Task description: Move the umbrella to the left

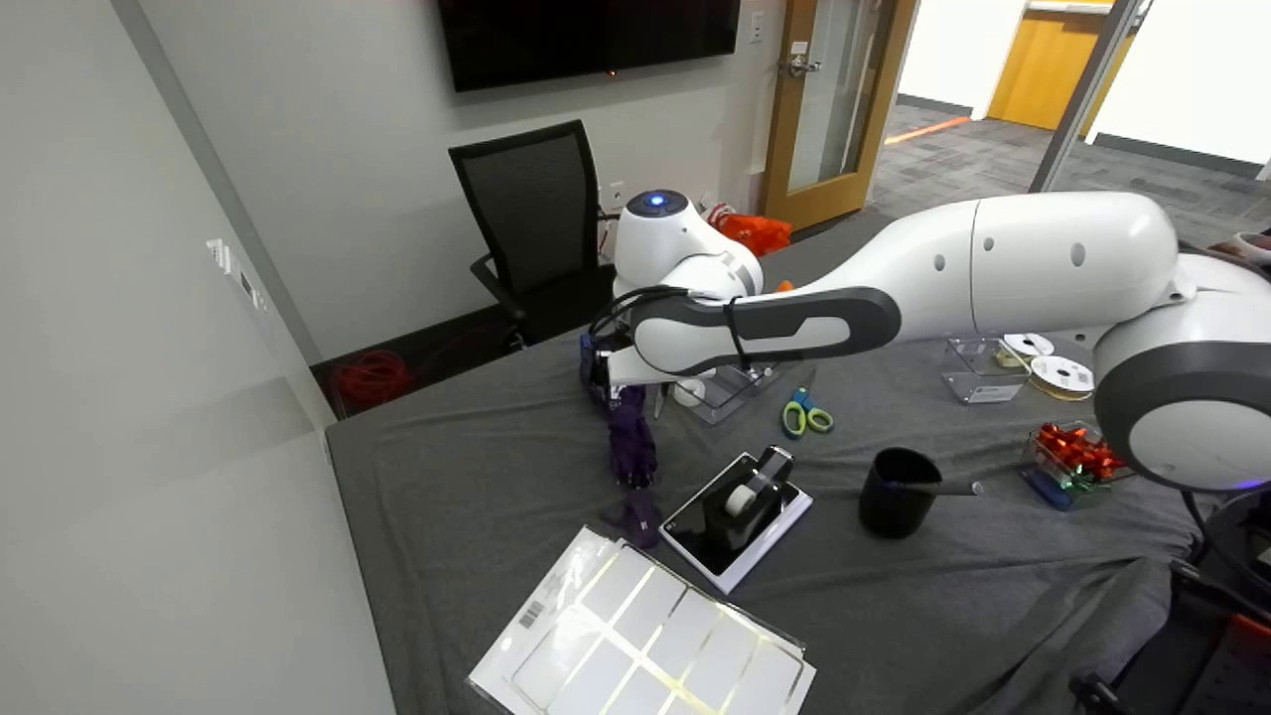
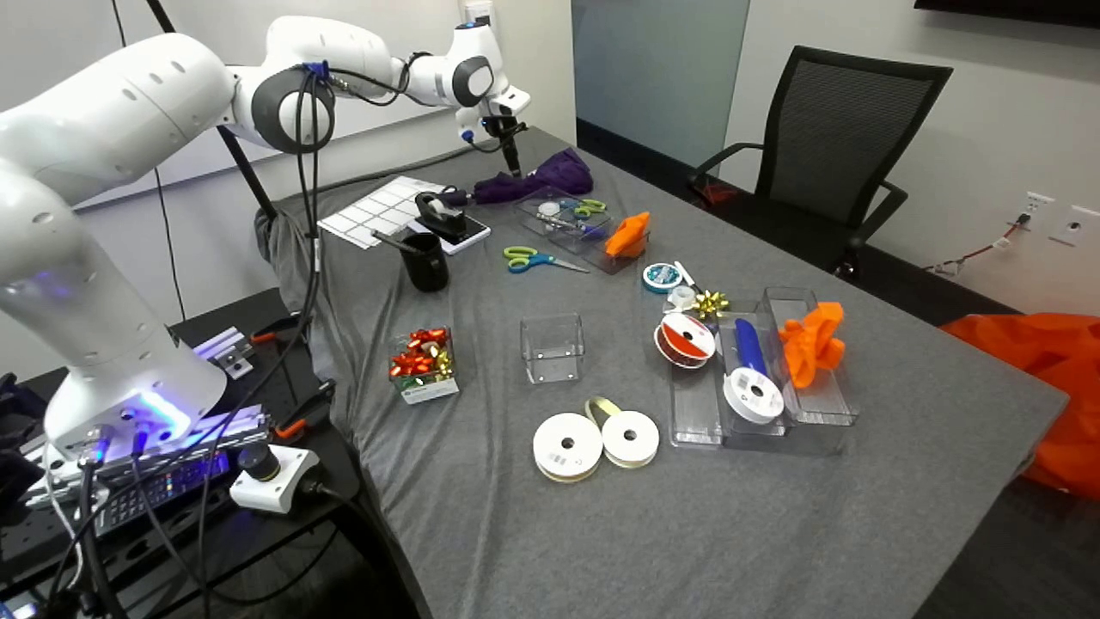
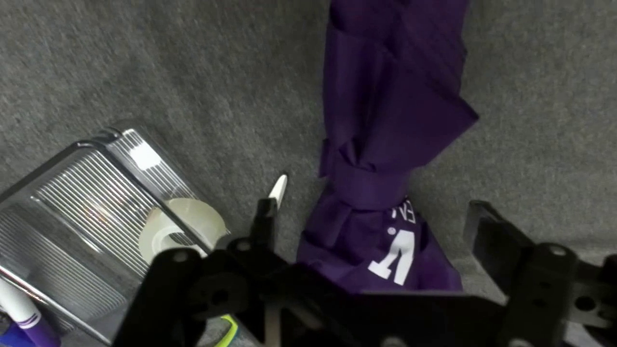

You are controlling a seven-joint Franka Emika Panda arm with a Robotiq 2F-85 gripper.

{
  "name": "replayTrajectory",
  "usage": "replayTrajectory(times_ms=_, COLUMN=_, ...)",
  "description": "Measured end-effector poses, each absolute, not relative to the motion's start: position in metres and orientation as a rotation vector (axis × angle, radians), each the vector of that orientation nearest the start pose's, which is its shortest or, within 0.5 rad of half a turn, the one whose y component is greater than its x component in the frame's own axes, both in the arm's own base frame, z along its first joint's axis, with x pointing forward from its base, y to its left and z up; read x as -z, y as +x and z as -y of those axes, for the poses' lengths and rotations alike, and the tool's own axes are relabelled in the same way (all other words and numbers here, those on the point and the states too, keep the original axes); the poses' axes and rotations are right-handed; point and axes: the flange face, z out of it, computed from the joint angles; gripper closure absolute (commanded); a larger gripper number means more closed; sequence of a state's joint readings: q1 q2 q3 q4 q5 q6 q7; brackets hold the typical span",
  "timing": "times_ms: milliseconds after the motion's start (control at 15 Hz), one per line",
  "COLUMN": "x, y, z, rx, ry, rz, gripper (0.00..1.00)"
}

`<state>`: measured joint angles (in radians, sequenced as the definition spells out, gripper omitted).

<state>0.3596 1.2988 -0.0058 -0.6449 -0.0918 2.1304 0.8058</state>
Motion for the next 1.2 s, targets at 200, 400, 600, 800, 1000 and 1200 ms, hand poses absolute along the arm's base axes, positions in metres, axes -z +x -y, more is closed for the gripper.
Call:
replayTrajectory(times_ms=200, x=-0.171, y=0.765, z=-0.283, rx=0.266, ry=-3.062, rz=-0.619, gripper=0.0)
replayTrajectory(times_ms=400, x=-0.156, y=0.762, z=-0.284, rx=0.243, ry=-3.074, rz=-0.617, gripper=0.0)
replayTrajectory(times_ms=600, x=-0.146, y=0.76, z=-0.284, rx=0.236, ry=-3.075, rz=-0.626, gripper=0.0)
replayTrajectory(times_ms=800, x=-0.143, y=0.76, z=-0.286, rx=0.249, ry=-3.065, rz=-0.637, gripper=0.0)
replayTrajectory(times_ms=1000, x=-0.141, y=0.759, z=-0.292, rx=0.26, ry=-3.056, rz=-0.64, gripper=0.0)
replayTrajectory(times_ms=1200, x=-0.137, y=0.755, z=-0.3, rx=0.257, ry=-3.051, rz=-0.656, gripper=0.0)
